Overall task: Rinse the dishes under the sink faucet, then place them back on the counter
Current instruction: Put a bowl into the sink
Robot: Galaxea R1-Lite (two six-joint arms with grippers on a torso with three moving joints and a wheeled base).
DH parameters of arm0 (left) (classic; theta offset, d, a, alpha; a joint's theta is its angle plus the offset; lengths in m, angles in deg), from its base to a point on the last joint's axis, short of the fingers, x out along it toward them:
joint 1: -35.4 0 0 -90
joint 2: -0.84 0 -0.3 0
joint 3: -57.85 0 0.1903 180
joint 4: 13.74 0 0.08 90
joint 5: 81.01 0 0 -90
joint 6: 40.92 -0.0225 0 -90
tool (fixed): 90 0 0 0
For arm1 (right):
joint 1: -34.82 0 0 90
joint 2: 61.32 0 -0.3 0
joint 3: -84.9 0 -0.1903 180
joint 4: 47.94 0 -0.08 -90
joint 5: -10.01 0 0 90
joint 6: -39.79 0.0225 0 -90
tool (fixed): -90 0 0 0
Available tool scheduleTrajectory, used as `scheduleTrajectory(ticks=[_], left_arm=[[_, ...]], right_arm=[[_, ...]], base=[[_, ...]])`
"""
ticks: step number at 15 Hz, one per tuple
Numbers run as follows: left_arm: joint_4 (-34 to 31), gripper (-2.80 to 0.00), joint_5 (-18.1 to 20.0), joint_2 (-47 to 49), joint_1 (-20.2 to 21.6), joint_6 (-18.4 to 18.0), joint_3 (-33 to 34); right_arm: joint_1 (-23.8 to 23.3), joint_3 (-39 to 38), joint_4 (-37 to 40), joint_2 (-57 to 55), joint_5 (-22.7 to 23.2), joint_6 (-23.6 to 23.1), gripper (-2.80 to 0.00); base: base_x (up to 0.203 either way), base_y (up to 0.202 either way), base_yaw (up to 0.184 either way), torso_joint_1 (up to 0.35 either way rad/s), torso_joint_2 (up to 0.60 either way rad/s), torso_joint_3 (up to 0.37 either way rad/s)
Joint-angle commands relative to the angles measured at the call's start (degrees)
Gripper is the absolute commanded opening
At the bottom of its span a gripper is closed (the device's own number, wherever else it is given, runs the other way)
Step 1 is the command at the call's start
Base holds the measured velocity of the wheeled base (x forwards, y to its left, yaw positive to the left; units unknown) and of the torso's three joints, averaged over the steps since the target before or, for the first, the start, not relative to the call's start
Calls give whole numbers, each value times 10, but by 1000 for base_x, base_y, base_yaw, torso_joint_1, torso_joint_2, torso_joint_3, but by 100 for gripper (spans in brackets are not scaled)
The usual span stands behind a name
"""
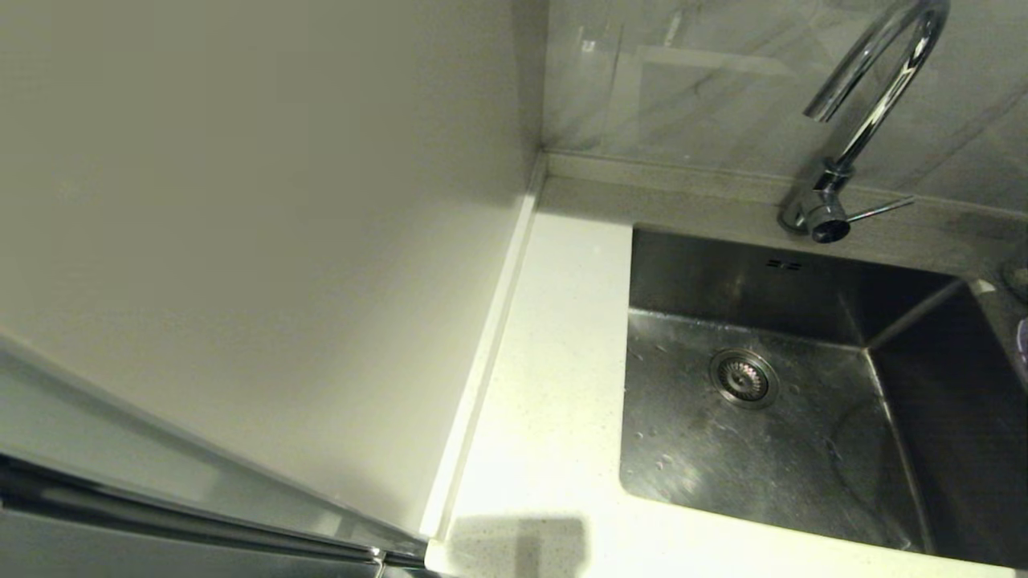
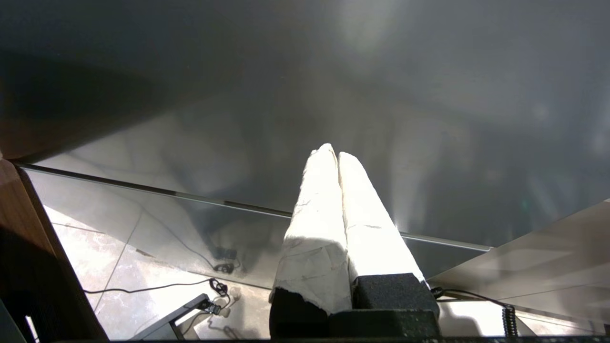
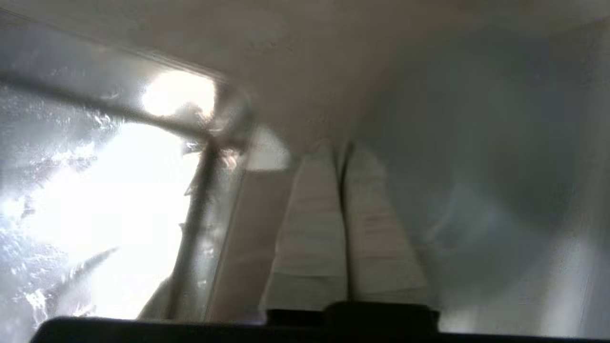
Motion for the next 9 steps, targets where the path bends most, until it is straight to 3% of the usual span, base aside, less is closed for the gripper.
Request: scheduleTrajectory(ticks=[1,9], left_arm=[[1,-280,0,0,0,0,2],[0,-280,0,0,0,0,1]], right_arm=[[0,-5,0,1,1,2,-280],[-7,-52,-1,91,31,30,-280]], base=[[0,0,0,0,0,0],[0,0,0,0,0,0]])
